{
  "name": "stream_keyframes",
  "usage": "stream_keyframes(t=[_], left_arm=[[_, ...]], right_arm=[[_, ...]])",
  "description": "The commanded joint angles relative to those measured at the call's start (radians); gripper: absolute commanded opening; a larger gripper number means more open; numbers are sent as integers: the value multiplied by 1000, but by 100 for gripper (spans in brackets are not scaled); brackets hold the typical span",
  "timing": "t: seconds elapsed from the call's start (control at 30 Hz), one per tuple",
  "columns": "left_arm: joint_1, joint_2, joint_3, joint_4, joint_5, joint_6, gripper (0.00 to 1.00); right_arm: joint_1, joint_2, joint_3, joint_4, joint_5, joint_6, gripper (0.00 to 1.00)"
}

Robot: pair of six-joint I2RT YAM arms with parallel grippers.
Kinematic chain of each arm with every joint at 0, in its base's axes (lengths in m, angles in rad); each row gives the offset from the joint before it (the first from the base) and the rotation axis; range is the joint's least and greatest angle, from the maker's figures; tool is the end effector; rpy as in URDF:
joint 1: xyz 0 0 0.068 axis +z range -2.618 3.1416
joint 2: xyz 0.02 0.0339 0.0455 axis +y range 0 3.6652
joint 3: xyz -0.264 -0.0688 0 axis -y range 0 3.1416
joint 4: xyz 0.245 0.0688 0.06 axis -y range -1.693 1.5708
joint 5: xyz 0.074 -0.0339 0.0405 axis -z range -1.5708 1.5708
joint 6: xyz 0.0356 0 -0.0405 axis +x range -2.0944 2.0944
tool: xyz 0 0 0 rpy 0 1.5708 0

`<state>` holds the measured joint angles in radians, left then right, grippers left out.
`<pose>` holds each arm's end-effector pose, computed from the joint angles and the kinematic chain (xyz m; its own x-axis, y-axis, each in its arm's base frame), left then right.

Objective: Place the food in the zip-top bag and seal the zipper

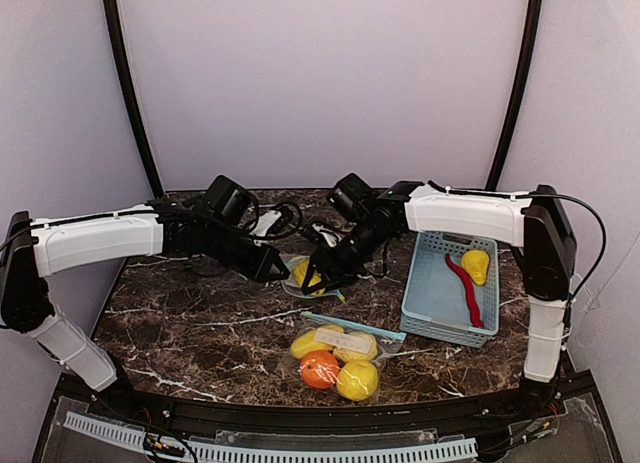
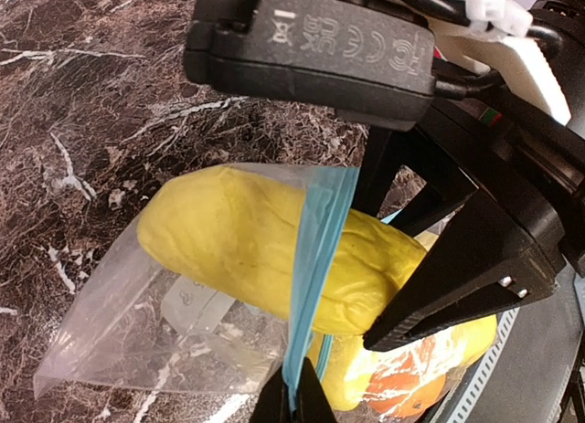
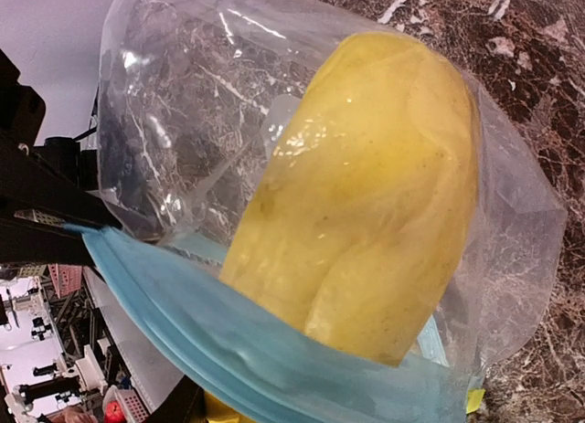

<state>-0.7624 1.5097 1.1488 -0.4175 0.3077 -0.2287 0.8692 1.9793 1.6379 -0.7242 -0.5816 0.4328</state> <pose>0.2320 -0.2365 0.2708 -0.6791 0.3498 -0.6453 0.6779 0.6361 -0.3685 0.2600 0.3380 0.2395 -0.8524 -0.4657 -0.2377 -0.4983 0.5856 0.6394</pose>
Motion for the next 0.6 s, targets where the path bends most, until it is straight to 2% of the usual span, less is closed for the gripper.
stream_keyframes(t=[0.0, 0.3, 0.4, 0.57], left_arm=[[-6, 9, -28, 23, 60, -14, 1], [-5, -13, -64, 97, -14, -134, 1], [-4, -41, -111, 211, -2, -198, 1], [-4, -84, -196, 381, 100, -267, 1]], right_arm=[[-9, 19, 29, 80, -4, 31, 41], [-25, 54, 25, 116, 65, 177, 39], [-34, 44, -10, 147, 81, 242, 39], [-52, 23, -77, 249, 60, 370, 39]])
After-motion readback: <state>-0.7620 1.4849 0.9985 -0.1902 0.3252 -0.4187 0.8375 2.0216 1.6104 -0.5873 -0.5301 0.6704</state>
